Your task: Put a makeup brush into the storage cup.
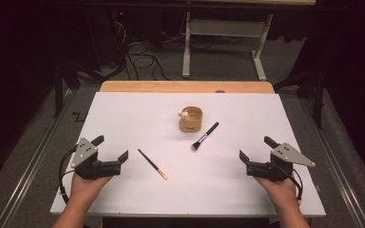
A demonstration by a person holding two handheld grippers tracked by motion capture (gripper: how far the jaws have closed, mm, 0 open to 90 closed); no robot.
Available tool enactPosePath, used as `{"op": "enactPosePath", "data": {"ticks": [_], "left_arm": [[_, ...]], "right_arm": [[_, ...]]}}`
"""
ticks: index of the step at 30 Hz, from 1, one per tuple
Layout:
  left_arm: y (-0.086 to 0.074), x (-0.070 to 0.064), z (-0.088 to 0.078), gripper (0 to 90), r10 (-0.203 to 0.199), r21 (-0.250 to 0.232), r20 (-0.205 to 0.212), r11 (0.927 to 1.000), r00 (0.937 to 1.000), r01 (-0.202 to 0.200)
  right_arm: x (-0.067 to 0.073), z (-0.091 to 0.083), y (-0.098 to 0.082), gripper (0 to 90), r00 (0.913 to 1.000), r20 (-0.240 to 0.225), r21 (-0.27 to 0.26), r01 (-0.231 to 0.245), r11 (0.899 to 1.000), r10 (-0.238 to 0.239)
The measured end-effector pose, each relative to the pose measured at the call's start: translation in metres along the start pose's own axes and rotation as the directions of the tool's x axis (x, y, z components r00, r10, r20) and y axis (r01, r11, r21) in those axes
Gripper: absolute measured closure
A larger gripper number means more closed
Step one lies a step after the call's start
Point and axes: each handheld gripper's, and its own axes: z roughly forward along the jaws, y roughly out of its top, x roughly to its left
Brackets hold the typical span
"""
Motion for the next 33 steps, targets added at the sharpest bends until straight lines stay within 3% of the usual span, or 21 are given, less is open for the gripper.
{"op": "enactPosePath", "data": {"ticks": [12,33], "left_arm": [[-0.001,0.0013,0.0011,0.6,0.0,0.015,-0.004,0.9999,1.0,0.0],[-0.0055,0.0045,0.0074,0.6,0.005,0.098,-0.031,0.9952,0.9995,-0.002]], "right_arm": [[-0.0008,0.0003,-0.0004,0.4,1.0,0.002,0.002,0.005,1.0,-0.005],[-0.0015,0.0029,-0.0027,0.4,1.0,-0.001,0.014,0.002,1.0,-0.002]]}}
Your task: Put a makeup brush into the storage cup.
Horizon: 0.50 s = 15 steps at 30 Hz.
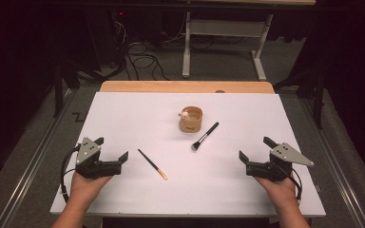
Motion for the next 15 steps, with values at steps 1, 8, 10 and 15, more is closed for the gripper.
{"op": "enactPosePath", "data": {"ticks": [1,8,10,15], "left_arm": [[0.0,0.0,0.0,0.6,0.0,0.0,0.0,1.0,1.0,0.0],[-0.0027,0.0021,0.0043,0.6,0.008,0.059,-0.024,0.9982,0.9997,-0.006],[-0.0031,0.0025,0.0051,0.6,0.006,0.069,-0.026,0.9976,0.9996,-0.004],[-0.0053,0.0047,0.0089,0.6,0.001,0.12,-0.038,0.9927,0.9993,0.004]], "right_arm": [[0.0,0.0,0.0,0.4,1.0,0.0,0.0,0.0,1.0,0.0],[-0.0005,0.001,-0.001,0.5,1.0,0.003,0.007,-0.002,1.0,0.002],[-0.0006,0.0011,-0.0011,0.5,1.0,0.004,0.007,-0.001,1.0,0.001],[-0.0011,0.0012,-0.0014,0.5,1.0,0.003,0.006,0.0,1.0,0.0]]}}
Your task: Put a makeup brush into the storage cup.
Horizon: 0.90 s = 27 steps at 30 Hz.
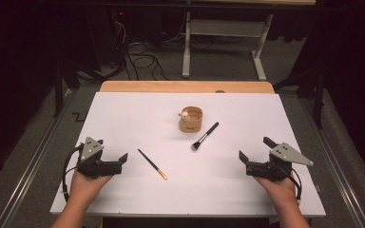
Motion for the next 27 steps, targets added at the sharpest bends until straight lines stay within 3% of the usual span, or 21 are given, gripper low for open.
{"op": "enactPosePath", "data": {"ticks": [13,27], "left_arm": [[-0.0034,0.0027,0.0065,0.7,-0.008,0.083,-0.017,0.9965,0.9998,0.01],[-0.0042,0.0062,0.0085,3.0,-0.045,0.128,-0.025,0.9906,0.9987,0.047]], "right_arm": [[-0.0005,0.0003,-0.0005,0.5,1.0,0.0,0.004,0.002,1.0,-0.002],[-0.0019,-0.0003,-0.0005,0.6,1.0,0.004,0.007,0.006,1.0,-0.006]]}}
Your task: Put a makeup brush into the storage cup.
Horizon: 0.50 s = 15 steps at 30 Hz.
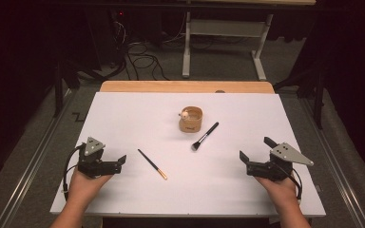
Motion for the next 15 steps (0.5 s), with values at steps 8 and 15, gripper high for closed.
{"op": "enactPosePath", "data": {"ticks": [8,15], "left_arm": [[0.0,0.002,0.001,4.1,-0.029,0.044,0.007,0.9986,0.9995,0.029],[0.0,0.0,0.001,5.5,-0.035,0.06,0.021,0.9976,0.9992,0.033]], "right_arm": [[-0.004,0.002,0.0,0.6,1.0,0.001,0.011,-0.001,1.0,0.001],[-0.011,0.007,0.005,0.6,1.0,-0.006,0.036,0.005,0.999,-0.005]]}}
